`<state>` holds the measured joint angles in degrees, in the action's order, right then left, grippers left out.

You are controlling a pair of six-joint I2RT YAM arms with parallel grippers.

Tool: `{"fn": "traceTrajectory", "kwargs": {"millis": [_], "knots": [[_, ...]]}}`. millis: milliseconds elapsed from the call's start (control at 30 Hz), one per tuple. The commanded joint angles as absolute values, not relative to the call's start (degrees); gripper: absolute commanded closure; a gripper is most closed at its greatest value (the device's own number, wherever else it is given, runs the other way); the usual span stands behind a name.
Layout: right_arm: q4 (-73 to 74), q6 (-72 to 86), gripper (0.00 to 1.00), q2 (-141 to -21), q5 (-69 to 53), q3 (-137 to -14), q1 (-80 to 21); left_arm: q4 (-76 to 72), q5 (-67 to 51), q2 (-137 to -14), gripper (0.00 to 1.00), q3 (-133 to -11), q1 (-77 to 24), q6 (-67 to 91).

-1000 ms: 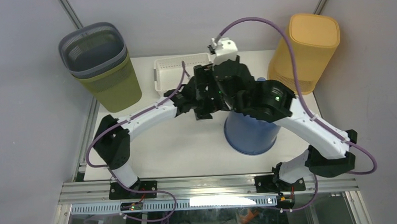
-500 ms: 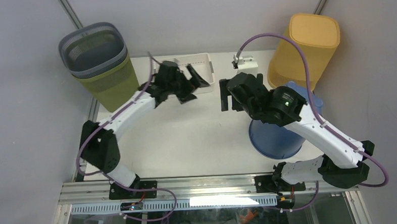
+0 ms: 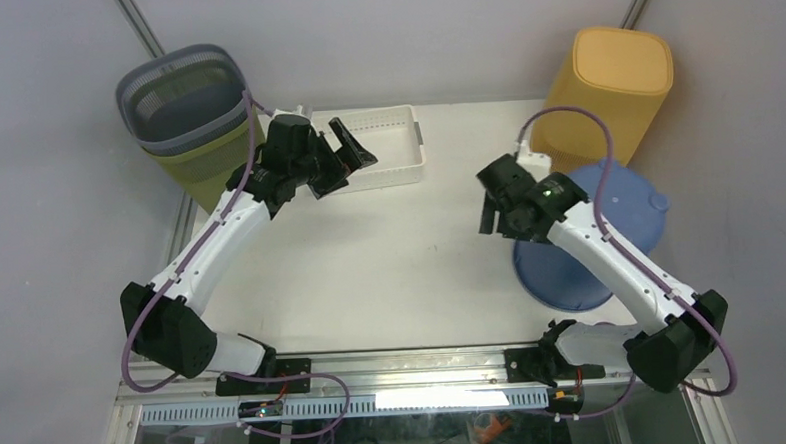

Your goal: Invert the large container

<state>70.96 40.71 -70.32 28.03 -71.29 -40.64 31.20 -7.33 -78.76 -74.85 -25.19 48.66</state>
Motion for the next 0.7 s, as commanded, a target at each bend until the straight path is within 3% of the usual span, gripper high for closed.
{"fn": "traceTrajectory", "kwargs": {"millis": [0, 200, 467, 667], "knots": [[67.7, 34.8, 0.11, -63.8, 35.4, -70.0, -26.3, 32.1, -8.3, -80.3, 0.01, -76.7, -25.6, 44.9], [64.0, 31.3, 0.15, -65.8, 27.2, -72.4, -22.1, 32.0, -10.4, -81.6, 0.01, -76.2, -25.7, 43.6], [51.8, 30.7, 0.15, -64.2, 14.5, -68.8, -35.2, 34.1, -6.6, -84.3, 0.01, -78.3, -26.7, 37.7], [50.5, 32.0, 0.15, -69.9, 14.0, -66.8, -37.3, 38.5, 2.3, -86.1, 0.01, -79.6, -27.2, 31.9]]}}
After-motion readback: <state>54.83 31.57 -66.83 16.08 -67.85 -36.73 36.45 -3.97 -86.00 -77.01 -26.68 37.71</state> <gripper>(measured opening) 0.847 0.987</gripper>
